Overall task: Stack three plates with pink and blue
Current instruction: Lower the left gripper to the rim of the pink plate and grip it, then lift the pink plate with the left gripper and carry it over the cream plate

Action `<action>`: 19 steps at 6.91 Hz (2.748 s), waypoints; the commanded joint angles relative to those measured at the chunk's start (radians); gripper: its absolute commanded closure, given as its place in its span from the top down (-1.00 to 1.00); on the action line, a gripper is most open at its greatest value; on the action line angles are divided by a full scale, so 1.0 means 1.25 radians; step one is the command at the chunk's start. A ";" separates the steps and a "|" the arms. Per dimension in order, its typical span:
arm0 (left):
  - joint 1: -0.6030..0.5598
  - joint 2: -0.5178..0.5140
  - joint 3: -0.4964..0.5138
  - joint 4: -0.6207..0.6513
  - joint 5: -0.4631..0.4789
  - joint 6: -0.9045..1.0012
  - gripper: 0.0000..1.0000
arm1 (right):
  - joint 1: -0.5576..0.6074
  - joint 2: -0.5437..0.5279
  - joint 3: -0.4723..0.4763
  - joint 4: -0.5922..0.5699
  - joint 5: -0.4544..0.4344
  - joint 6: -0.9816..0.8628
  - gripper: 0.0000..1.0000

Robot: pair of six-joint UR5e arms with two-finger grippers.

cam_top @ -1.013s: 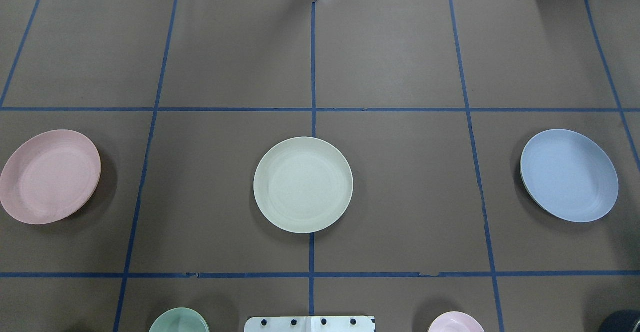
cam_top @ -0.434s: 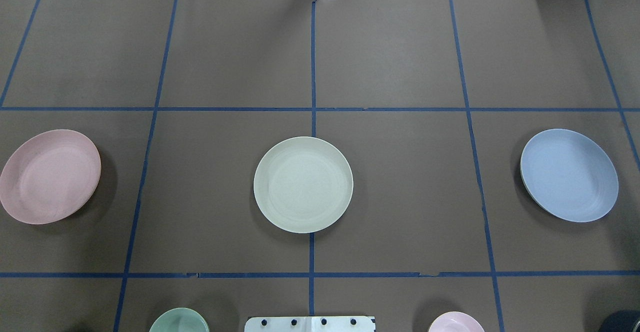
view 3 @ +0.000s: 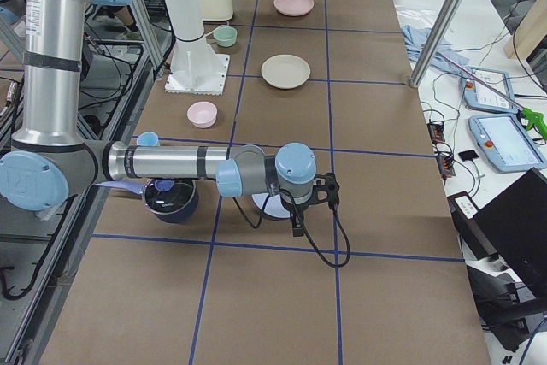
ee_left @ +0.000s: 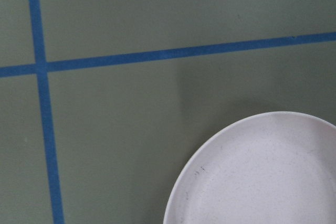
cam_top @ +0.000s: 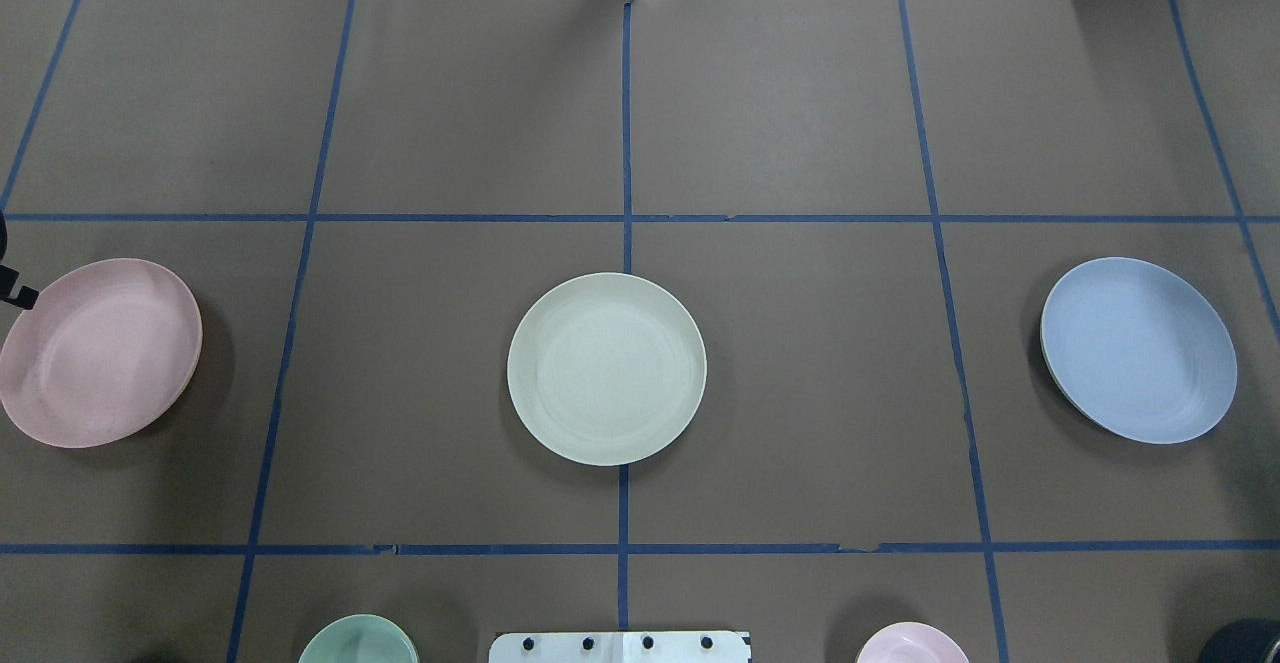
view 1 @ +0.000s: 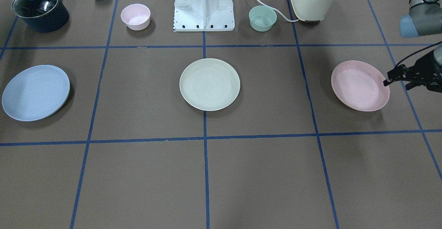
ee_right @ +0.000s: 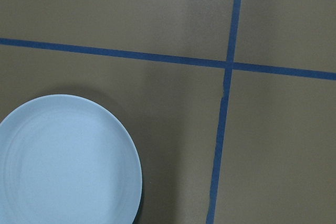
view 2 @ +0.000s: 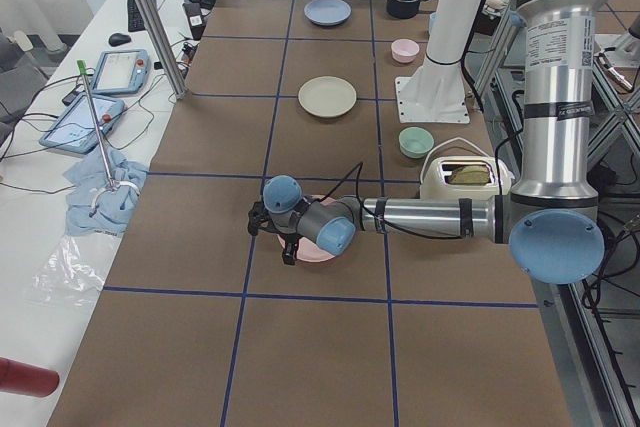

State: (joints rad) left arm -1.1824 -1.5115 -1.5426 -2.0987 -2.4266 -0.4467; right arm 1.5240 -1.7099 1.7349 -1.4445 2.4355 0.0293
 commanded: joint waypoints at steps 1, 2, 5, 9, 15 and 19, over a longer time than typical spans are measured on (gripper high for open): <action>0.035 0.002 0.019 -0.012 0.006 -0.010 0.95 | -0.001 -0.002 -0.002 -0.002 0.002 0.001 1.00; 0.035 0.003 0.048 -0.053 0.008 -0.011 0.94 | -0.002 -0.002 -0.002 -0.002 0.002 0.001 1.00; 0.039 -0.001 0.110 -0.123 0.001 -0.012 0.75 | -0.003 -0.002 0.001 0.000 0.002 0.001 1.00; 0.057 -0.001 0.114 -0.124 -0.001 -0.013 0.00 | -0.003 -0.002 0.000 0.000 0.002 0.000 1.00; 0.049 -0.012 0.009 -0.062 -0.069 -0.019 -1.00 | -0.003 -0.002 0.022 0.003 0.003 0.001 1.00; 0.088 -0.138 -0.141 0.014 -0.126 -0.370 -1.00 | -0.007 -0.002 0.032 0.003 0.003 0.001 1.00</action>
State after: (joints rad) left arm -1.1029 -1.6573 -1.6660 -2.0816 -2.5649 -0.7981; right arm 1.5185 -1.7119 1.7736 -1.4405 2.4386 0.0307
